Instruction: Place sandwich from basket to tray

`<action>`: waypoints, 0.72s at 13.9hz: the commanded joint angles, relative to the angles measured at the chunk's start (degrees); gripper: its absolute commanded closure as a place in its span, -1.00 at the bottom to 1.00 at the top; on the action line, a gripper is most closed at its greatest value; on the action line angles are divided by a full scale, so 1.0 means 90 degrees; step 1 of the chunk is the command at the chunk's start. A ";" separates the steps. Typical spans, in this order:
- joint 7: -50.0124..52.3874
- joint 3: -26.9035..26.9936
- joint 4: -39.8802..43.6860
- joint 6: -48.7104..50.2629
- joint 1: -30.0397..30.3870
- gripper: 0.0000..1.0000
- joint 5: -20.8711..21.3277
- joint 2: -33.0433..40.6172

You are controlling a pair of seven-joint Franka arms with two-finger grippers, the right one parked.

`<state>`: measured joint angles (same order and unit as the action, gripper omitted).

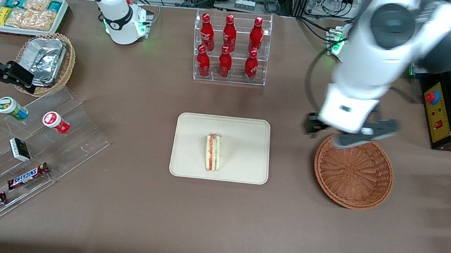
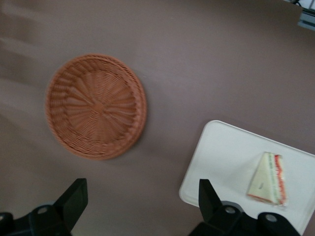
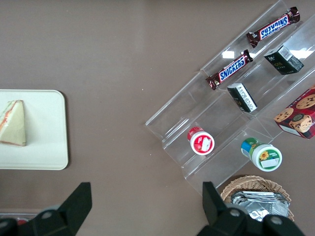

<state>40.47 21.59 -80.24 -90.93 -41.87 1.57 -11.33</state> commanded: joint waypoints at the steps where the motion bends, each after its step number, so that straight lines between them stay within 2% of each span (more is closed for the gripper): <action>1: -0.1055 0.0685 -0.0809 0.0083 -0.0094 -0.98 -0.0116 0.0838; 3: -0.1322 0.0950 -0.0743 0.0113 -0.0094 -0.99 -0.0116 0.0878; 8: -0.1381 0.1049 -0.0498 0.0152 -0.0065 -0.99 -0.0116 0.0897; 9: -0.1400 0.0904 -0.0489 0.0210 0.0525 -0.99 -0.0184 0.0878; 10: -0.1652 0.0409 -0.0421 0.0327 0.1034 -0.99 -0.0378 0.0897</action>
<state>28.21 29.62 -84.99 -89.86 -39.46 0.54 -3.96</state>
